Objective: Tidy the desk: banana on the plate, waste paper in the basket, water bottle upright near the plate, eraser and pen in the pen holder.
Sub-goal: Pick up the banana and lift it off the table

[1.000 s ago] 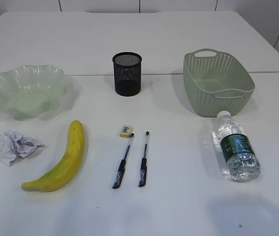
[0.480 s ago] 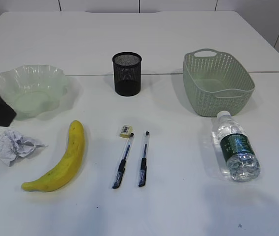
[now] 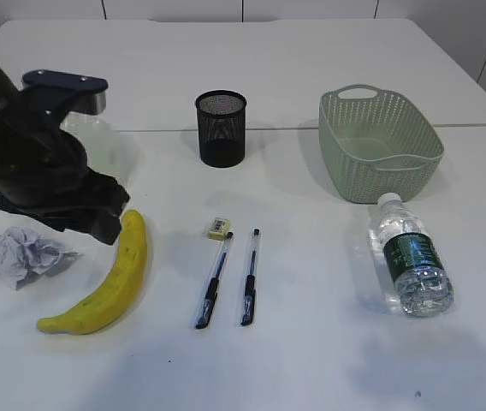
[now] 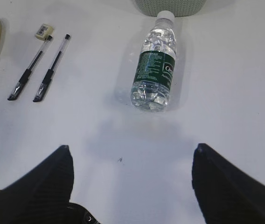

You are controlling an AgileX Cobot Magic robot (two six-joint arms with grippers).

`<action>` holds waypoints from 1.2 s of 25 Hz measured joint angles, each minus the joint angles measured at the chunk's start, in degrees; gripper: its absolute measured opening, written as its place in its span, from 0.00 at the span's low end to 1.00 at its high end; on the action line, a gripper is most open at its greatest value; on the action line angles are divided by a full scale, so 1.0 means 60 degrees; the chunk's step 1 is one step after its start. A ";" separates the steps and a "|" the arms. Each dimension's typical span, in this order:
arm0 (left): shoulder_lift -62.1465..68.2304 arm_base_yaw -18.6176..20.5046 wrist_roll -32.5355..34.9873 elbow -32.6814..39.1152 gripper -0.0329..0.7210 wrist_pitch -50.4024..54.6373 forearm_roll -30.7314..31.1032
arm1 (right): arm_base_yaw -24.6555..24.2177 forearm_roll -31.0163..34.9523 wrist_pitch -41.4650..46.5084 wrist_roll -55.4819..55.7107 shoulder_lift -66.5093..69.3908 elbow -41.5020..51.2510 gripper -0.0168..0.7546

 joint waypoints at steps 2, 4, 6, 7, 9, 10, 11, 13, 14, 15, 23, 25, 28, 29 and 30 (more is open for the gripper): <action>0.0489 0.0000 -0.0298 -0.0060 0.64 -0.0328 0.0000 | 0.0000 0.0000 0.0035 0.0000 0.0081 0.0000 0.78; 0.0962 0.0000 -0.0644 -0.0061 0.64 -0.0649 0.0000 | 0.0000 0.0000 0.0035 0.0020 0.0137 0.0000 0.78; 0.1368 0.0000 -0.0838 -0.0061 0.64 -0.0973 0.0000 | 0.0000 0.0000 0.0035 0.0020 0.0176 0.0000 0.78; 0.1569 0.0000 -0.0899 -0.0061 0.64 -0.1129 0.0000 | 0.0000 0.0000 0.0035 0.0020 0.0176 0.0000 0.78; 0.1881 0.0000 -0.1031 -0.0061 0.64 -0.1408 0.0000 | 0.0000 0.0000 0.0035 0.0020 0.0176 0.0000 0.78; 0.2028 0.0000 -0.1164 -0.0073 0.64 -0.1513 0.0000 | 0.0000 0.0000 0.0035 0.0020 0.0176 0.0000 0.78; 0.2153 0.0000 -0.1279 -0.0082 0.64 -0.1555 0.0000 | 0.0000 0.0000 0.0035 0.0020 0.0176 0.0000 0.78; 0.2350 0.0000 -0.1440 -0.0184 0.64 -0.1722 0.0000 | 0.0000 0.0000 0.0035 0.0020 0.0176 0.0000 0.78; 0.2455 0.0000 -0.1480 -0.0280 0.64 -0.1730 0.0000 | 0.0000 0.0000 0.0035 0.0020 0.0176 0.0000 0.78; 0.2571 0.0000 -0.1520 -0.0405 0.64 -0.1730 0.0000 | 0.0000 0.0000 0.0035 0.0020 0.0176 0.0000 0.78; 0.3596 0.0000 -0.1598 -0.1684 0.64 -0.1214 0.0000 | 0.0000 0.0000 0.0035 0.0020 0.0176 0.0000 0.78; 0.3709 0.0000 -0.1637 -0.1772 0.64 -0.1155 0.0000 | 0.0000 0.0000 0.0035 0.0020 0.0176 0.0000 0.78; 0.3809 0.0094 -0.1999 -0.1787 0.64 -0.0921 0.0039 | 0.0000 0.0000 0.0035 0.0020 0.0176 0.0000 0.78; 0.3825 0.0142 -0.2209 -0.1787 0.64 -0.0830 0.0054 | 0.0000 0.0000 0.0035 0.0020 0.0176 0.0000 0.78; 0.3825 0.0249 -0.2347 -0.1787 0.64 -0.0754 0.0060 | 0.0000 0.0000 0.0035 0.0020 0.0176 0.0000 0.78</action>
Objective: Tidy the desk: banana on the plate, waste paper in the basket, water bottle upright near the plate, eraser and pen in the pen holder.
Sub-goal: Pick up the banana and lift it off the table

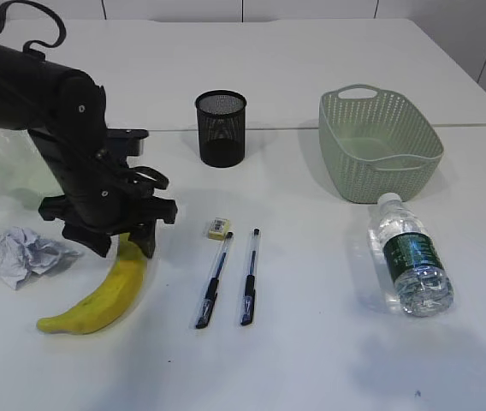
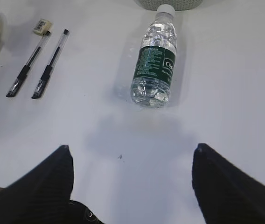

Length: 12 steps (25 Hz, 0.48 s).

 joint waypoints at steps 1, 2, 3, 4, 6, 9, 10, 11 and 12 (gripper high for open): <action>0.0000 0.0074 -0.0086 0.0000 0.64 0.0040 0.0000 | 0.0000 0.0000 0.0000 0.0000 0.0000 0.0000 0.78; 0.0000 0.0159 -0.0149 0.0000 0.64 0.0041 0.0000 | 0.0000 0.0000 0.0000 0.0000 0.0000 0.0000 0.78; 0.0000 0.0233 -0.0189 0.0000 0.64 0.0041 0.0000 | 0.0000 0.0000 0.0000 0.0000 0.0000 0.0000 0.78; 0.0000 0.0278 -0.0212 0.0000 0.64 0.0041 0.0017 | 0.0000 0.0000 0.0000 0.0000 0.0000 0.0000 0.78; 0.0000 0.0294 -0.0231 0.0000 0.64 0.0041 0.0017 | 0.0000 0.0000 0.0000 0.0000 0.0000 0.0000 0.78; 0.0024 0.0294 -0.0234 0.0000 0.64 0.0041 -0.0037 | 0.0000 0.0000 0.0000 0.0000 0.0000 0.0000 0.78; 0.0092 0.0294 -0.0234 0.0000 0.64 0.0041 -0.0058 | 0.0000 0.0000 0.0000 0.0000 0.0000 0.0000 0.78; 0.0171 0.0294 -0.0215 0.0000 0.64 0.0041 -0.0106 | 0.0000 0.0000 0.0000 0.0000 0.0000 0.0000 0.78; 0.0231 0.0294 -0.0189 0.0000 0.64 0.0041 -0.0193 | 0.0000 0.0000 0.0000 0.0000 0.0000 0.0000 0.78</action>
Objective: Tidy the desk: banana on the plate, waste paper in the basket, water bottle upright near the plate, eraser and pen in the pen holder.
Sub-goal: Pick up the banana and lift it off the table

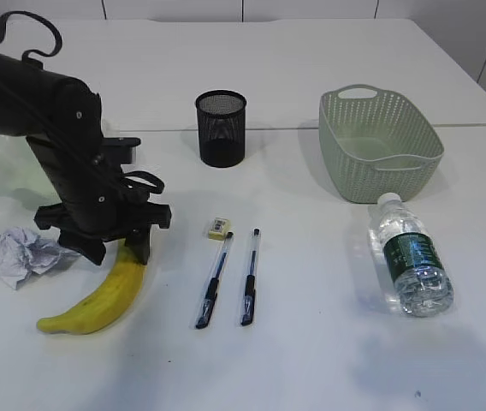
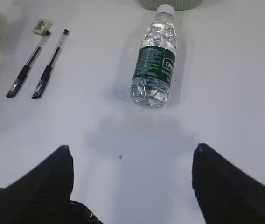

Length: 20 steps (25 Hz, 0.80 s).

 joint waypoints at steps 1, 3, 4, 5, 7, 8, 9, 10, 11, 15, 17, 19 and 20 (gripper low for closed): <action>0.0093 0.0000 0.0039 0.0000 0.64 0.0000 0.0000 | 0.0000 0.0000 0.0000 0.0000 0.0000 0.0000 0.78; 0.0241 0.0000 0.0058 0.0000 0.64 0.0000 -0.0071 | 0.0000 0.0000 0.0000 0.0000 0.0000 0.0000 0.78; 0.0270 0.0000 0.0058 0.0000 0.64 0.0000 -0.0077 | 0.0000 0.0000 0.0000 0.0000 0.0000 0.0000 0.78; 0.0339 0.0000 0.0058 0.0000 0.64 0.0000 -0.0093 | 0.0000 0.0000 0.0000 0.0000 0.0000 0.0000 0.78; 0.0469 0.0000 0.0065 0.0000 0.64 0.0000 -0.0111 | 0.0000 0.0000 0.0000 0.0000 0.0000 0.0000 0.78; 0.0500 0.0000 0.0080 0.0000 0.64 0.0000 -0.0111 | 0.0000 0.0000 0.0000 0.0000 0.0000 0.0000 0.78; 0.0548 0.0000 0.0080 0.0000 0.64 0.0000 -0.0111 | 0.0000 0.0000 0.0000 0.0000 0.0000 0.0000 0.78; 0.0548 0.0000 0.0087 0.0000 0.64 0.0000 -0.0124 | 0.0000 0.0000 0.0000 0.0000 0.0000 0.0000 0.78; 0.0548 0.0000 0.0123 0.0000 0.64 0.0000 -0.0124 | 0.0000 0.0000 0.0000 0.0000 0.0000 0.0000 0.78; 0.0548 0.0000 0.0157 0.0000 0.58 0.0000 -0.0124 | 0.0000 0.0000 0.0000 0.0000 0.0000 0.0000 0.78; 0.0548 0.0000 0.0157 0.0000 0.48 0.0017 -0.0124 | 0.0000 0.0000 0.0000 0.0000 0.0000 0.0000 0.78; 0.0548 0.0000 0.0157 0.0000 0.40 0.0020 -0.0124 | 0.0000 0.0000 0.0000 0.0000 0.0000 0.0000 0.78; 0.0548 0.0000 0.0157 0.0000 0.38 0.0037 -0.0124 | 0.0000 0.0000 0.0000 0.0000 0.0000 0.0000 0.78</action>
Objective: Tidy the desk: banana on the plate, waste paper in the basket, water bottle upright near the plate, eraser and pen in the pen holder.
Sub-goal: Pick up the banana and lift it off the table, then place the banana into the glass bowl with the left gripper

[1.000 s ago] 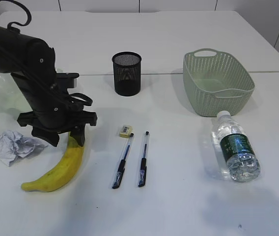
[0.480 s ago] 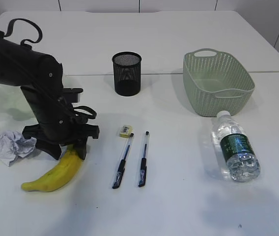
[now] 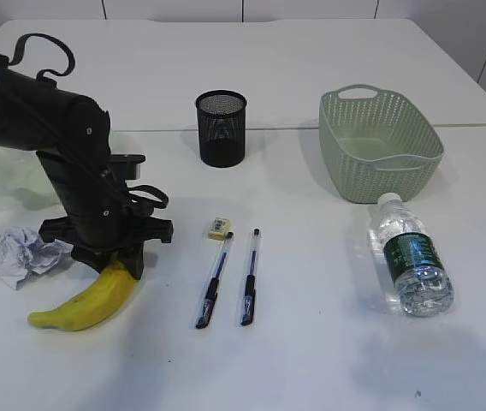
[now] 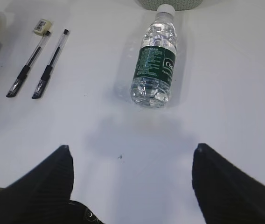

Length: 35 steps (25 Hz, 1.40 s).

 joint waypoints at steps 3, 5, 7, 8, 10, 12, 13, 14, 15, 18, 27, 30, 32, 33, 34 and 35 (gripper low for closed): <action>0.0000 0.0000 0.0030 -0.0005 0.36 0.0034 0.0000 | 0.0000 0.0000 0.0000 0.0000 0.0000 0.0000 0.78; 0.0000 0.0000 0.0087 -0.0005 0.36 0.0057 0.0000 | 0.0000 0.0000 0.0000 0.0000 0.0000 0.0000 0.78; -0.0034 0.0000 0.0144 -0.0005 0.36 0.0151 0.0000 | 0.0000 0.0000 0.0000 0.0000 0.0000 0.0000 0.78; -0.0102 0.0000 0.0179 -0.0005 0.36 0.0181 0.0000 | 0.0000 0.0000 0.0000 0.0000 0.0000 0.0000 0.78; -0.0319 0.0000 0.0196 -0.0022 0.36 0.0206 0.0000 | 0.0000 0.0000 0.0000 0.0000 0.0000 0.0000 0.78; -0.0593 0.0000 0.0215 -0.0040 0.36 0.0206 0.0000 | 0.0000 0.0000 0.0000 0.0000 0.0000 0.0000 0.78; -0.0710 0.0000 0.0233 -0.0055 0.36 0.0206 0.0018 | 0.0000 0.0000 0.0000 0.0000 0.0000 0.0000 0.78; -0.0859 0.0000 0.0253 -0.0055 0.36 0.0206 0.0063 | 0.0000 0.0000 0.0000 0.0000 0.0000 0.0000 0.78; -0.1007 0.0000 0.0253 -0.0055 0.36 0.0206 0.0124 | 0.0000 0.0000 0.0000 0.0000 0.0000 0.0000 0.78; -0.1373 0.0000 0.0271 -0.0055 0.36 0.0206 0.0402 | 0.0000 0.0000 0.0000 0.0000 0.0000 0.0000 0.78; -0.1629 0.0744 0.0289 -0.1435 0.36 0.0640 0.0996 | 0.0000 0.0000 0.0000 0.0017 0.0000 0.0000 0.78; -0.1629 0.1187 0.0289 -0.2060 0.36 0.0701 0.1018 | 0.0000 0.0000 0.0000 0.0017 0.0000 0.0000 0.78; -0.1629 0.1486 0.0289 -0.2379 0.36 0.0706 0.1032 | 0.0000 0.0000 0.0000 0.0017 0.0000 0.0000 0.78; -0.1629 0.1655 0.0289 -0.2518 0.36 0.0706 0.1032 | 0.0000 0.0000 0.0000 0.0017 0.0000 0.0000 0.78; -0.1629 0.1832 0.0289 -0.2652 0.36 0.0706 0.0991 | 0.0000 0.0000 0.0000 0.0017 0.0000 0.0000 0.78; -0.1629 0.2020 0.0289 -0.2763 0.36 0.0706 0.0872 | 0.0000 0.0000 0.0000 0.0017 0.0000 0.0000 0.78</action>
